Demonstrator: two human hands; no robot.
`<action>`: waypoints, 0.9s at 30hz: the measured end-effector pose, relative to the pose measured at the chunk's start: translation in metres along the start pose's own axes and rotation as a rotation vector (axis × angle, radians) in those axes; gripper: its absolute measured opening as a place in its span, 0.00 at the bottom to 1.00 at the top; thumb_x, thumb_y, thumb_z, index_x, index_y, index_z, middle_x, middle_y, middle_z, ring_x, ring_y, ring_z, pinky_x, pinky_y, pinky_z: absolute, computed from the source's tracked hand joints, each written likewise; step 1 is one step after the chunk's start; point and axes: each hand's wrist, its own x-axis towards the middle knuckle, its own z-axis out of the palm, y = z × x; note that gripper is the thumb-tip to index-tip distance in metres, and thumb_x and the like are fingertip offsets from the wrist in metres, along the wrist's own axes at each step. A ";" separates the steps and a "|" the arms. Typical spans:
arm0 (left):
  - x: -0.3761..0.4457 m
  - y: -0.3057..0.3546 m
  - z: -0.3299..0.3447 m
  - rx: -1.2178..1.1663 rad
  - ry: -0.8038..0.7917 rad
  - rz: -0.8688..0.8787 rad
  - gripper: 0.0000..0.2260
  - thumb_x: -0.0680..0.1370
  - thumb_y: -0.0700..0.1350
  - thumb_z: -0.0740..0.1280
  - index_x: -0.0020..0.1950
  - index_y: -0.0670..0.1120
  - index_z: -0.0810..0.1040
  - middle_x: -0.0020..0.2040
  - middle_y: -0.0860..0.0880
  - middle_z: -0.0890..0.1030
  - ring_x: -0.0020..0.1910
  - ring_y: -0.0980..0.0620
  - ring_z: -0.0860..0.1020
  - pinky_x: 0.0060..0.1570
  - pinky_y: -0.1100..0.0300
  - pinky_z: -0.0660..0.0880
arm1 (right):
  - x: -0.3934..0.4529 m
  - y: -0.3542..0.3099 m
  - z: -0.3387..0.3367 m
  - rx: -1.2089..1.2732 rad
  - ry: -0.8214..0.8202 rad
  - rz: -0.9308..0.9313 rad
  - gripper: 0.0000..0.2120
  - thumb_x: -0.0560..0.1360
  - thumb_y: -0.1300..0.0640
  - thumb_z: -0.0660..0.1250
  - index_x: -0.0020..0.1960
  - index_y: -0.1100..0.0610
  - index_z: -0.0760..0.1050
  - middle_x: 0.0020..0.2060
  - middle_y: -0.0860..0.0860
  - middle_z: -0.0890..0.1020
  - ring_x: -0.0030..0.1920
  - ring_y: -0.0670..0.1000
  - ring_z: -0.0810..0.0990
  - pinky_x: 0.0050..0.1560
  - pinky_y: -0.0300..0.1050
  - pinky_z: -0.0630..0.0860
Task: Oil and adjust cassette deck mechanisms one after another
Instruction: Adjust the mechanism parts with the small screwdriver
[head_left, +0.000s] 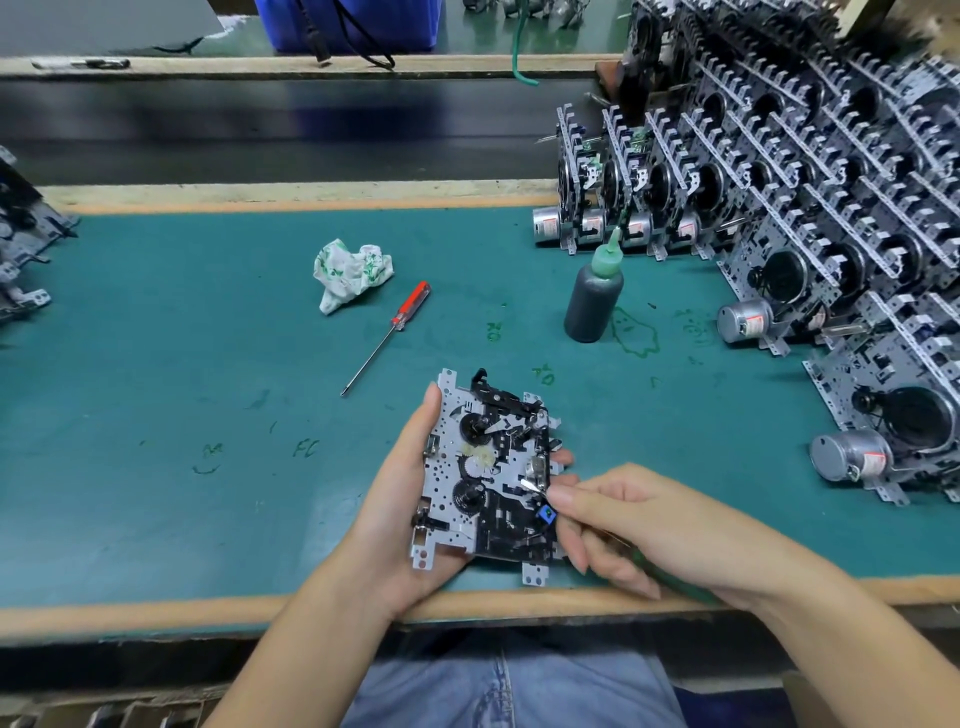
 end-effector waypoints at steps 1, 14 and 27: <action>0.000 0.000 0.000 0.001 0.003 -0.003 0.31 0.74 0.64 0.57 0.59 0.39 0.81 0.60 0.35 0.78 0.59 0.40 0.78 0.54 0.49 0.78 | 0.000 0.000 0.001 -0.005 0.009 0.004 0.21 0.80 0.50 0.55 0.31 0.56 0.72 0.18 0.46 0.68 0.18 0.43 0.63 0.24 0.39 0.60; -0.002 0.001 0.007 0.015 0.039 0.029 0.31 0.75 0.63 0.56 0.58 0.39 0.80 0.58 0.34 0.79 0.58 0.39 0.79 0.57 0.48 0.77 | 0.003 0.002 0.006 0.010 0.109 0.068 0.27 0.81 0.50 0.54 0.25 0.55 0.67 0.17 0.47 0.58 0.18 0.44 0.52 0.20 0.32 0.52; -0.001 0.000 0.010 -0.004 0.072 0.037 0.30 0.77 0.62 0.55 0.56 0.38 0.81 0.58 0.33 0.78 0.60 0.37 0.77 0.57 0.45 0.75 | 0.004 -0.001 0.000 0.143 -0.059 0.162 0.22 0.69 0.40 0.57 0.22 0.51 0.63 0.18 0.45 0.57 0.18 0.42 0.51 0.19 0.28 0.50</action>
